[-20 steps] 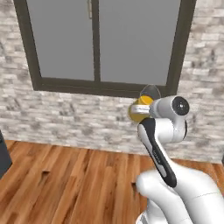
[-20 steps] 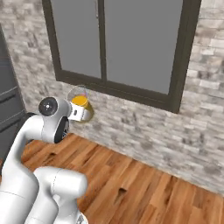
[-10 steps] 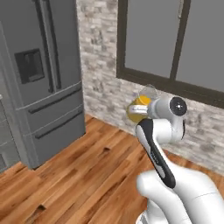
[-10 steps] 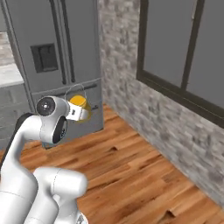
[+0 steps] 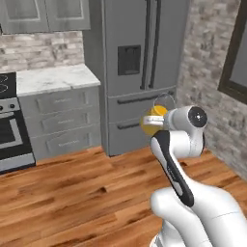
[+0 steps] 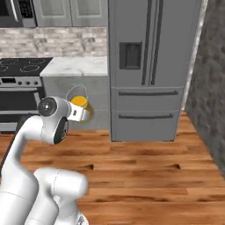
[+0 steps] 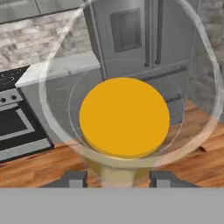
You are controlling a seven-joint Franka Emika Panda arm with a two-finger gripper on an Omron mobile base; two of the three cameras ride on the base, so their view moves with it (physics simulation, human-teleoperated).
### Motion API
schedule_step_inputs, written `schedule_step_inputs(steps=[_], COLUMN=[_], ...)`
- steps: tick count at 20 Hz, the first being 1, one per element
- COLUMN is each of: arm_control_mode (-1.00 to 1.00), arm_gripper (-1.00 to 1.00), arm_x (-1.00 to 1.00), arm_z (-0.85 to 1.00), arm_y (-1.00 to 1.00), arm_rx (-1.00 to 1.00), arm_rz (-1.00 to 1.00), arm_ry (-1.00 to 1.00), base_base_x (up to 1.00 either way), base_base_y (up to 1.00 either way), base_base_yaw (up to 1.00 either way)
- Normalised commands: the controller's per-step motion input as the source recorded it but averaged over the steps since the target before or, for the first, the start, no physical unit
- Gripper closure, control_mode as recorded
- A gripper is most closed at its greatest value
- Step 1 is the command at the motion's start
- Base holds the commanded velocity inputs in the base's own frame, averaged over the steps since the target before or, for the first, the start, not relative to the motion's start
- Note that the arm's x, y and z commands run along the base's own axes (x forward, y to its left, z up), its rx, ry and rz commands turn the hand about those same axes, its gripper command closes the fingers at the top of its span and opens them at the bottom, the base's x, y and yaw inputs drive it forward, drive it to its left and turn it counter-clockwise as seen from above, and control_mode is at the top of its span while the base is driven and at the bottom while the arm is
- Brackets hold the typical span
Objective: Place the pitcher and cup on the dining counter for serving.
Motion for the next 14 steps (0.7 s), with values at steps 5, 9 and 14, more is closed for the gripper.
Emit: schedule_step_inputs(steps=[5,9,14], arm_control_mode=[1.0,1.0,1.0], arm_gripper=[1.0,1.0,1.0], arm_x=[0.0,0.0,0.0], arm_z=[0.0,0.0,0.0], arm_y=[0.0,0.0,0.0], arm_rx=[0.0,0.0,0.0], arm_rz=[0.0,0.0,0.0], arm_ry=[0.0,0.0,0.0], base_base_x=[-0.46,-0.4,-0.39], base_base_y=[0.0,0.0,0.0], base_base_yaw=[0.85,0.85,0.85])
